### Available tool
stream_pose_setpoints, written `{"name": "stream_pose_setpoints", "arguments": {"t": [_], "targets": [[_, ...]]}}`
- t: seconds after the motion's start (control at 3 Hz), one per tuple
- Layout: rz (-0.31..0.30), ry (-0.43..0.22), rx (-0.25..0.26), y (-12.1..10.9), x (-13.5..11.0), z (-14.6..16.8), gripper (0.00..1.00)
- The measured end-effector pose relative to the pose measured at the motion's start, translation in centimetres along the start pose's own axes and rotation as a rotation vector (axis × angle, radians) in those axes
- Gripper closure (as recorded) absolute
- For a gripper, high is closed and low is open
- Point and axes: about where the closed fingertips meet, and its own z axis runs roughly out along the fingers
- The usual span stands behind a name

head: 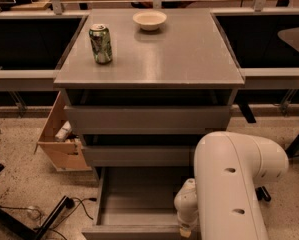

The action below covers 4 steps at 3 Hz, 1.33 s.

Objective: Open bottom drawer

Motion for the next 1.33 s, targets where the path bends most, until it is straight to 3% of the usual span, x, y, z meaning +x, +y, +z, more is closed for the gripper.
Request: {"name": "stream_pose_setpoints", "arguments": {"t": [1.33], "targets": [[0.075, 0.002, -0.003, 2.4, 2.0, -0.3, 1.0]]}}
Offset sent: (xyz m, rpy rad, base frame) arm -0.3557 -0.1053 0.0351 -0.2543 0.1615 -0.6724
